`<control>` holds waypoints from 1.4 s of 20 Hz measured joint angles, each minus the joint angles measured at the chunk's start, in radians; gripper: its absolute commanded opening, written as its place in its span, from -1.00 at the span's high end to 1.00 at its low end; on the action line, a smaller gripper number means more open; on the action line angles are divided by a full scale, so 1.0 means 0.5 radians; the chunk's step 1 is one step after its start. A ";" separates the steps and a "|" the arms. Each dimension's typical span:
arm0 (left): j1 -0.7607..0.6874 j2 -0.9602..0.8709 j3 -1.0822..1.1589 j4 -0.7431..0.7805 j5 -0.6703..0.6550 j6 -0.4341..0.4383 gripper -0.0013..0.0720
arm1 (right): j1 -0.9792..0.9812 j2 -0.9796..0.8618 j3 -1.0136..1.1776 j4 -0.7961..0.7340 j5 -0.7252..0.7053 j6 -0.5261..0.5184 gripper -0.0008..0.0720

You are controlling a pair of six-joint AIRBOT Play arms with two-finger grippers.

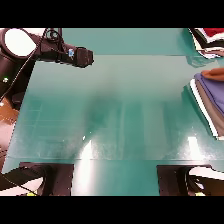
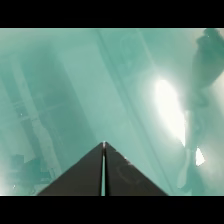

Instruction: Fold the shirts.

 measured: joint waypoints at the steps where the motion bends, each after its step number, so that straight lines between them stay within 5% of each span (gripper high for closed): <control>1: 0.000 -0.001 0.000 0.000 0.000 0.001 0.89 | -0.009 0.003 0.000 -0.123 0.085 0.025 0.86; 3: 0.000 0.000 0.000 0.001 0.000 0.001 0.89 | -0.022 0.014 -0.016 -0.348 0.218 0.085 0.34; 5: 0.000 0.000 0.000 0.001 0.000 0.001 0.89 | -0.027 0.055 -0.096 -0.522 0.307 0.134 0.27; 8: 0.000 -0.001 0.000 0.001 0.000 0.002 0.89 | -0.038 0.156 -0.302 -0.786 0.375 0.175 -0.78; 13: 0.000 -0.001 0.000 0.001 -0.002 0.002 0.89 | -0.136 0.329 -0.607 -0.983 0.379 0.215 -0.82; 17: 0.000 0.000 0.000 0.001 -0.002 0.002 0.89 | -0.072 0.430 -0.688 -0.692 0.298 0.233 -0.82; 19: 0.000 0.000 0.000 0.001 -0.002 0.002 0.89 | 0.085 0.465 -0.703 -0.522 0.259 0.233 -0.65; 23: -0.001 0.000 0.000 0.001 -0.040 0.002 0.89 | 0.579 0.490 -0.713 -0.346 0.166 0.234 0.52; 25: -0.001 -0.001 0.000 0.001 -0.037 0.002 0.89 | 0.842 0.495 -0.716 -0.307 0.095 0.234 0.92; 28: -0.001 -0.001 0.000 0.000 0.008 0.002 0.89 | 1.176 0.497 -0.716 -0.282 -0.018 0.179 0.93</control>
